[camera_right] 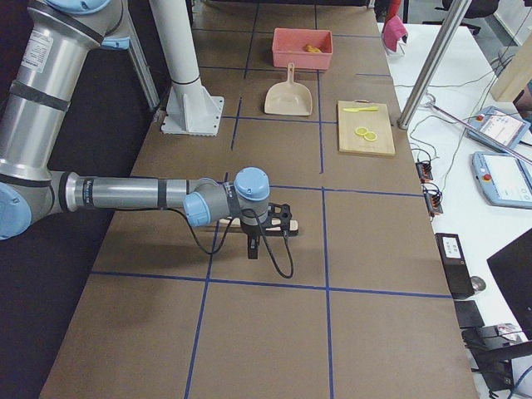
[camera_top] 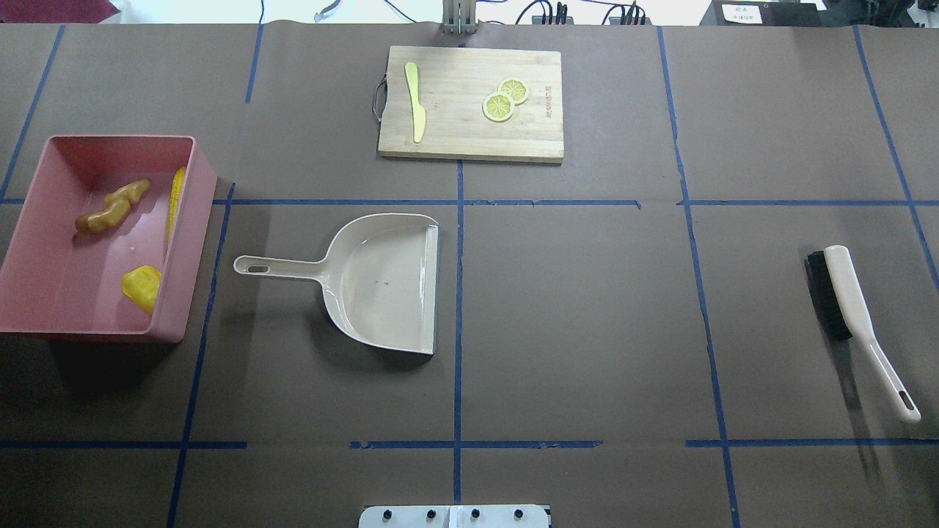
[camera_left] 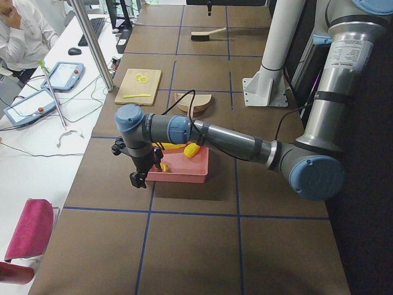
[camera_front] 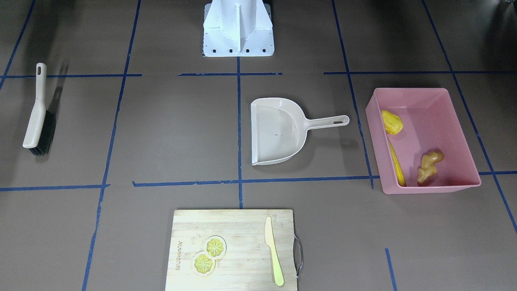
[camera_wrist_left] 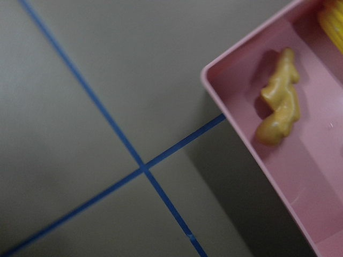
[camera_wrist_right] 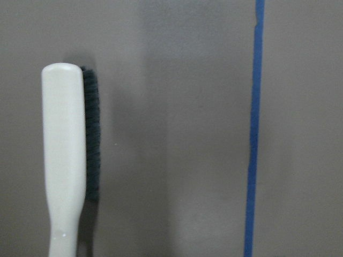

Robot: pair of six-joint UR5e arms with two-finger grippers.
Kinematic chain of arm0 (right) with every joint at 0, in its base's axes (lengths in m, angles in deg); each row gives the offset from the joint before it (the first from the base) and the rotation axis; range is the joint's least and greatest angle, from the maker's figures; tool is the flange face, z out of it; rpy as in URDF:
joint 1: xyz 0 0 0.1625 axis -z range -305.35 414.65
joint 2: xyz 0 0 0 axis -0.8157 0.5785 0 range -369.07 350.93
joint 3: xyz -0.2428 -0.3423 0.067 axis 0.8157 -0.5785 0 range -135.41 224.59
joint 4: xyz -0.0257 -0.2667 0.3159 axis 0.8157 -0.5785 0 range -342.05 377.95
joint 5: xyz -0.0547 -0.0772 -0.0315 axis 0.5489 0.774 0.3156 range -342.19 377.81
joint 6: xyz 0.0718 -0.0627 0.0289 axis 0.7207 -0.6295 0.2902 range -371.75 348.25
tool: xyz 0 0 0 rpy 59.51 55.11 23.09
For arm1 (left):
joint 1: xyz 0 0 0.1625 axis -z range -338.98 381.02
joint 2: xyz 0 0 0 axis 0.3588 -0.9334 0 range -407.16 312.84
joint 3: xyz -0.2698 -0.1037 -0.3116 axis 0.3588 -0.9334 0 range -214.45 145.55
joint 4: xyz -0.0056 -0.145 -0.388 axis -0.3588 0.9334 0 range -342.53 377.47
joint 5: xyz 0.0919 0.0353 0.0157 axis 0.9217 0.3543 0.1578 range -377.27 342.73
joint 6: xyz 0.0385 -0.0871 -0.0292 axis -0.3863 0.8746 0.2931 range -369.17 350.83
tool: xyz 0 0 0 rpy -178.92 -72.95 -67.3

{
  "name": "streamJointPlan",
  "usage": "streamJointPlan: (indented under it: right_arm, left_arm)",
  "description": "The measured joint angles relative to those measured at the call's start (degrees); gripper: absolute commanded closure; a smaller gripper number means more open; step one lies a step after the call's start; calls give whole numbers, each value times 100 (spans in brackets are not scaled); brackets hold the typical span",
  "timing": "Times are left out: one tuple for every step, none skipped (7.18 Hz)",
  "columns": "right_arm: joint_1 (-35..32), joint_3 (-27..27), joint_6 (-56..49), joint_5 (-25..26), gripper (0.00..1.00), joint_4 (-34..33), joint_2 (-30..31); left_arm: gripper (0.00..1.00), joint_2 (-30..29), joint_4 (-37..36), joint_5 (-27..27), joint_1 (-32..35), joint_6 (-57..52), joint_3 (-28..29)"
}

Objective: Sweep and dump trash into bin

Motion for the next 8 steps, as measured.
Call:
streamJointPlan:
  right_arm:
    - [-314,-257,-452,-8,0,-211,-221]
    - [-586,-518,-700,-54,0,-298,-451]
    - [-856,-737,-819,-131,0,-342,-667]
    - [-1096,-892,-932,-176,0,-445,-874]
    - [-1251,-974,-1193,-180,0,-723,-1094]
    - [-1340,-1014,-1631,-163,0,-1139,-1315]
    - [-1378,-1041,-1934,-151,0,-1422,-1448]
    - [-1393,-1087,-2081,-137,0,-1545,-1519]
  left_arm:
    - [0,148,20,-283,131,455,20]
    - [0,330,55,-444,195,786,-9]
    - [0,510,80,-498,224,1177,-169]
    - [0,629,95,-478,230,1604,-443]
    - [0,668,119,-367,230,1869,-640]
    - [0,657,150,-77,220,1967,-748]
    - [0,644,166,220,201,1996,-807]
    - [0,655,205,358,189,2005,-837]
